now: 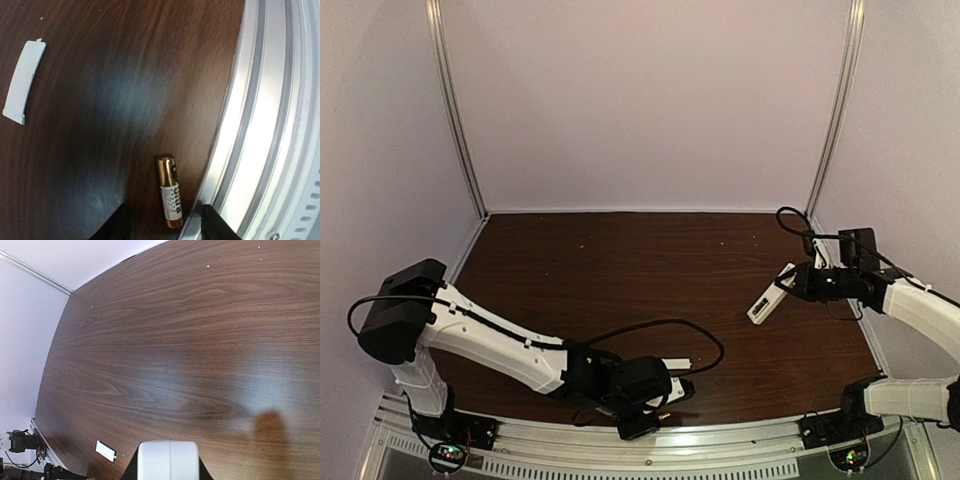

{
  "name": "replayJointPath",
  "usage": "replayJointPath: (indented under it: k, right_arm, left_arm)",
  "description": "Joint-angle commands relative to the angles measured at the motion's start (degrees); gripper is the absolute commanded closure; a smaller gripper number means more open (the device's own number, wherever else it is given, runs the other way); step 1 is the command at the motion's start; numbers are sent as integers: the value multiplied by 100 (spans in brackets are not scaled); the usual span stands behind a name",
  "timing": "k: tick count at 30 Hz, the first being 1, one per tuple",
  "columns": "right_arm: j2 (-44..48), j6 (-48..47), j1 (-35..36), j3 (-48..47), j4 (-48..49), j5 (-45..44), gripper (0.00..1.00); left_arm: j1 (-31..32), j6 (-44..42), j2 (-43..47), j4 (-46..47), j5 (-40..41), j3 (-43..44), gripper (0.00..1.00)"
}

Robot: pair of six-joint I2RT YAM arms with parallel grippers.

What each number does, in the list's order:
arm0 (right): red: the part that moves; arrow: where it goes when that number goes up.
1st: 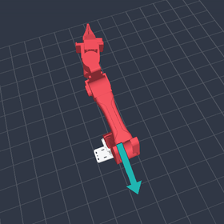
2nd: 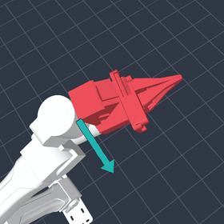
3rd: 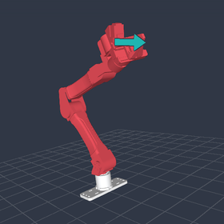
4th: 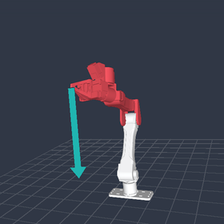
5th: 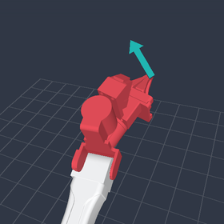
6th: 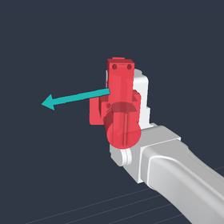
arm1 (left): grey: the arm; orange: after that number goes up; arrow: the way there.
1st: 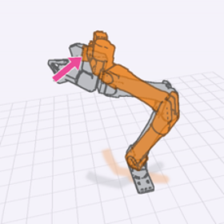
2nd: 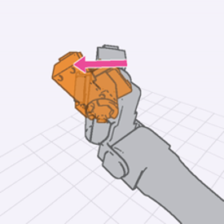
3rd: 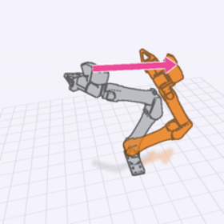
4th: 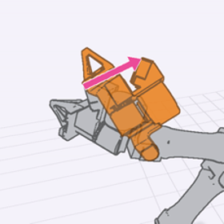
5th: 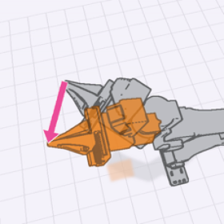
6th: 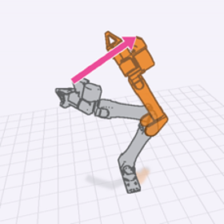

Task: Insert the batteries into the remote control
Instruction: Pick up the battery from the corner of the board.

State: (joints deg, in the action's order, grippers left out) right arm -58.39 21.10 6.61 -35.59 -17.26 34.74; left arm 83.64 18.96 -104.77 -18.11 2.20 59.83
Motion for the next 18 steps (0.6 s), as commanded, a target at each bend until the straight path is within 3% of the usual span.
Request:
replayJointPath:
  k: [1, 5, 15, 18]
  right_arm:
    - [-18, 344, -28, 244, 602, 799, 100]
    - [11, 661, -22, 445, 1037, 1224, 100]
    - [-75, 1634, -3, 938, 2396, 1921, 100]
    - [-94, 2013, 107, 1135, 2868, 1996, 100]
  left_arm:
    - [-18, -51, -225, -84, 364, 266, 53]
    - [-25, -28, -335, -158, 471, 348, 61]
    - [-90, -130, -425, -464, 368, 415, 99]
    - [-136, -163, 31, -322, 283, 327, 100]
